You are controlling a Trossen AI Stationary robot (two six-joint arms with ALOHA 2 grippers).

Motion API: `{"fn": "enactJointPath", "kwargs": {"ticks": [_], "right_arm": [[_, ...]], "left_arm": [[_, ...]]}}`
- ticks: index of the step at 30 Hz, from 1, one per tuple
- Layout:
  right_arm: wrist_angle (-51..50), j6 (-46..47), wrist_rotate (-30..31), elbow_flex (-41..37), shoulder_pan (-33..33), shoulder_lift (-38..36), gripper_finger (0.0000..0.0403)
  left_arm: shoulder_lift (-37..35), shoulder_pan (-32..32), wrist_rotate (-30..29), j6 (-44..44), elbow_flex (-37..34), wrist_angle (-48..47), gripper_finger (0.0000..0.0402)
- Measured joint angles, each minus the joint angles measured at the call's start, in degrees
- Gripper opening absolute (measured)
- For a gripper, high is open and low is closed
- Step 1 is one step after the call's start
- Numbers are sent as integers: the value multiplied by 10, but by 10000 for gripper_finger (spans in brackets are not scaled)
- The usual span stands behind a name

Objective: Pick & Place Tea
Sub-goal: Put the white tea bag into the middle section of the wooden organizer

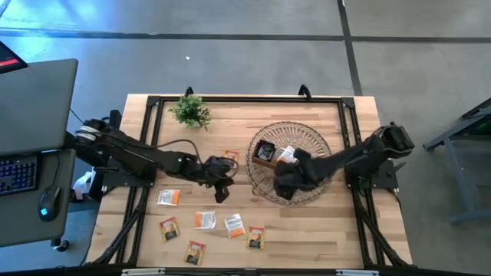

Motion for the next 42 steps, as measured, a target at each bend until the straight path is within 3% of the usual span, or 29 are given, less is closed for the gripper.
{"fn": "enactJointPath", "kwargs": {"ticks": [4, 9, 14, 17, 23, 26, 29, 36, 42], "right_arm": [[43, -1, 2, -32, -47, 0, 2], [93, -17, -4, -59, -83, 1, 1], [221, -65, -51, -93, -119, 2, 1], [245, -95, -65, -97, -134, 2, 1], [160, -134, -52, -26, -131, -18, 1], [82, -125, -27, 23, -110, -24, 0], [75, -134, -20, 57, -77, -27, 0], [275, -183, -65, 44, 6, -27, 1], [477, -225, -74, 3, 42, -26, 17]], "left_arm": [[-41, 0, -55, 22, -1, -38, 44], [-55, 0, -80, 23, -1, -91, 44], [-56, 0, -115, 23, -1, -121, 44], [-56, 0, -113, 23, -1, -124, 44], [-56, 0, -114, 21, -1, -123, 44], [-56, 0, -114, 21, -1, -126, 44], [-57, 0, -114, 21, -1, -127, 44], [-130, -22, -61, 17, -2, -164, 44], [-206, -95, -102, -22, 0, -219, 44]]}}
